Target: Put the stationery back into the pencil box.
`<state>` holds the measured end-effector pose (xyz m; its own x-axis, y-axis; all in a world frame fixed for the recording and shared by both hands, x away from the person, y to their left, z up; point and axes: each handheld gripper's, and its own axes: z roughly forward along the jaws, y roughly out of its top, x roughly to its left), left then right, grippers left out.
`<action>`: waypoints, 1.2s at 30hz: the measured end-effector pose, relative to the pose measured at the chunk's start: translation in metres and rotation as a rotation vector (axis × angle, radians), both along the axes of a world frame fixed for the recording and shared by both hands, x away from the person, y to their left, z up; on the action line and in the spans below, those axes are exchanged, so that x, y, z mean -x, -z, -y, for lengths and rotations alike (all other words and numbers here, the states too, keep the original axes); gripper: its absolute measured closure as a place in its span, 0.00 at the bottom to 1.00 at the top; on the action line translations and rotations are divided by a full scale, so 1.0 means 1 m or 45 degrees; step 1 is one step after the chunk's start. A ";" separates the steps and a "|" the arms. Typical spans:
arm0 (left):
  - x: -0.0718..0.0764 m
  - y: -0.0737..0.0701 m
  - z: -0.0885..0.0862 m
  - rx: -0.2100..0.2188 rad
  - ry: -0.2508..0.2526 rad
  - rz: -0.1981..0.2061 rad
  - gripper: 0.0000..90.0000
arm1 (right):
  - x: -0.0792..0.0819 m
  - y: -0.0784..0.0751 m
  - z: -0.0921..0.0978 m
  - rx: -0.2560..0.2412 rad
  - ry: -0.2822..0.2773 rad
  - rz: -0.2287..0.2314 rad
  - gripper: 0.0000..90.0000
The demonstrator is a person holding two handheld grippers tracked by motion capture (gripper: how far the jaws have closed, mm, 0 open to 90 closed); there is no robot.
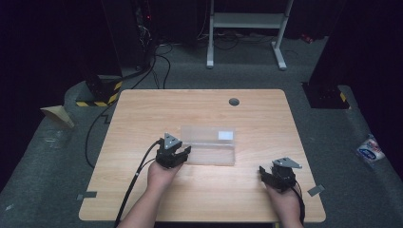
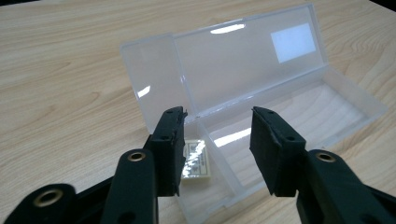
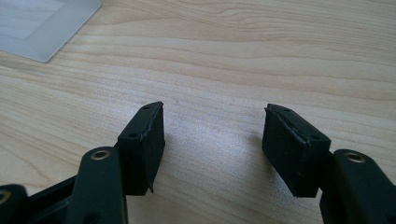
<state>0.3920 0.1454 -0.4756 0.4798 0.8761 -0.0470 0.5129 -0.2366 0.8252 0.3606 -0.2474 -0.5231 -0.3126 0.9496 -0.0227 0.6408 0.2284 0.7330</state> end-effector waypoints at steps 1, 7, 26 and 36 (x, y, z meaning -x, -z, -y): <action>0.001 0.001 -0.002 0.009 -0.002 -0.002 0.59 | 0.000 0.000 0.000 0.000 0.000 0.000 0.43; 0.007 0.004 -0.018 0.012 -0.005 -0.012 0.51 | 0.000 0.000 0.000 0.001 0.000 0.000 0.43; 0.053 0.045 -0.095 -0.148 -0.106 -0.091 0.29 | 0.000 0.000 0.000 0.002 0.005 0.001 0.42; 0.078 0.054 -0.143 -0.130 -0.138 -0.135 0.18 | 0.001 0.000 0.000 -0.006 0.002 0.000 0.41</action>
